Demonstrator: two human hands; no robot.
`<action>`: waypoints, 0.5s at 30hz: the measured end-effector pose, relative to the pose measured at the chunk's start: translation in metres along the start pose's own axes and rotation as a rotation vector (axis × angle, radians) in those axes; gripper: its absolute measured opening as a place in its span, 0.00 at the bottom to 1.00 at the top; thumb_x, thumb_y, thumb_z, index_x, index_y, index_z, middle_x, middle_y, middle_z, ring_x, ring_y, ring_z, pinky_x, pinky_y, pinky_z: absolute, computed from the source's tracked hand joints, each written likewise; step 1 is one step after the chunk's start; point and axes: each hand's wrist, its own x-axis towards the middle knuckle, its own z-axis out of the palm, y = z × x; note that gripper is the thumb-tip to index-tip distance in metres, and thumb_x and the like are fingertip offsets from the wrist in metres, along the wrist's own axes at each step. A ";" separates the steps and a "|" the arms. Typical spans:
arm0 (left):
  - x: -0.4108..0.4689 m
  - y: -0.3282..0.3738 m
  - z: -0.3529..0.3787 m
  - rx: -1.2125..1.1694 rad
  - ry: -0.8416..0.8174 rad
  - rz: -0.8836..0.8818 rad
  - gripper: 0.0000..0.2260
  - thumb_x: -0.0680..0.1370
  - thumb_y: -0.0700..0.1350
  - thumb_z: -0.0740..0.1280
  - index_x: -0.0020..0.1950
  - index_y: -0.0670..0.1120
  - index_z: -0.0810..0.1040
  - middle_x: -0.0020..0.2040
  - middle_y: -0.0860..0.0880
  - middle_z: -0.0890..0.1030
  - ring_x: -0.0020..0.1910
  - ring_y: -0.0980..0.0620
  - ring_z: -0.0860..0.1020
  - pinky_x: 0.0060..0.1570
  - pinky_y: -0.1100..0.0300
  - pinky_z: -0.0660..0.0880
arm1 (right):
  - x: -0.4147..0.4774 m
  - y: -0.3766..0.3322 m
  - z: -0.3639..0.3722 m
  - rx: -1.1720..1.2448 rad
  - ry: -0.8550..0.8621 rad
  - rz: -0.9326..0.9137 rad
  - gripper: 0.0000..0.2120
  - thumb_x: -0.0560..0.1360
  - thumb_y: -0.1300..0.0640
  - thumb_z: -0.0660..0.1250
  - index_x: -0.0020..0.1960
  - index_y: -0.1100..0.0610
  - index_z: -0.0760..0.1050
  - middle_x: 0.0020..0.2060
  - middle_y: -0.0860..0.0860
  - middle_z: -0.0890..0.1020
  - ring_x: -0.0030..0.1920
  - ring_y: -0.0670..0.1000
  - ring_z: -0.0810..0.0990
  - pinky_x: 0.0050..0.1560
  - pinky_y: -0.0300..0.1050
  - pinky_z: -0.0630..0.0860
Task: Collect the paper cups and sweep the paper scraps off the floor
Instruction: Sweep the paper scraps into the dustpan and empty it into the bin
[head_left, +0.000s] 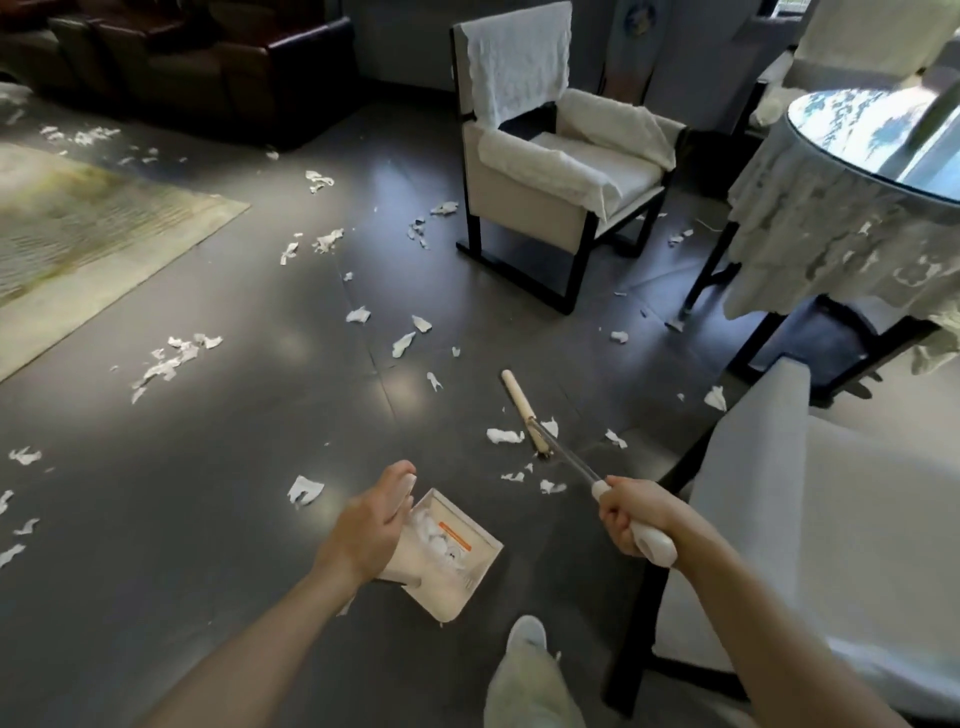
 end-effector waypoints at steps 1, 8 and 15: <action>0.019 0.004 0.002 0.016 -0.010 0.001 0.12 0.80 0.45 0.62 0.63 0.54 0.70 0.54 0.53 0.79 0.53 0.50 0.79 0.50 0.58 0.71 | 0.016 -0.016 -0.010 -0.001 0.008 0.008 0.18 0.76 0.69 0.56 0.60 0.50 0.65 0.24 0.52 0.72 0.19 0.43 0.68 0.18 0.34 0.66; 0.125 0.028 0.015 0.072 -0.036 -0.029 0.15 0.80 0.44 0.62 0.67 0.48 0.72 0.61 0.49 0.79 0.59 0.46 0.77 0.54 0.58 0.70 | 0.097 -0.091 -0.089 -0.265 0.212 0.010 0.24 0.76 0.67 0.58 0.71 0.55 0.65 0.34 0.57 0.75 0.26 0.48 0.72 0.23 0.40 0.70; 0.190 0.034 0.032 0.057 -0.019 0.024 0.13 0.80 0.42 0.64 0.64 0.49 0.73 0.54 0.49 0.81 0.53 0.45 0.80 0.48 0.58 0.72 | 0.150 -0.104 -0.125 -0.416 0.245 0.119 0.24 0.79 0.65 0.57 0.74 0.58 0.60 0.38 0.59 0.76 0.27 0.49 0.72 0.25 0.40 0.70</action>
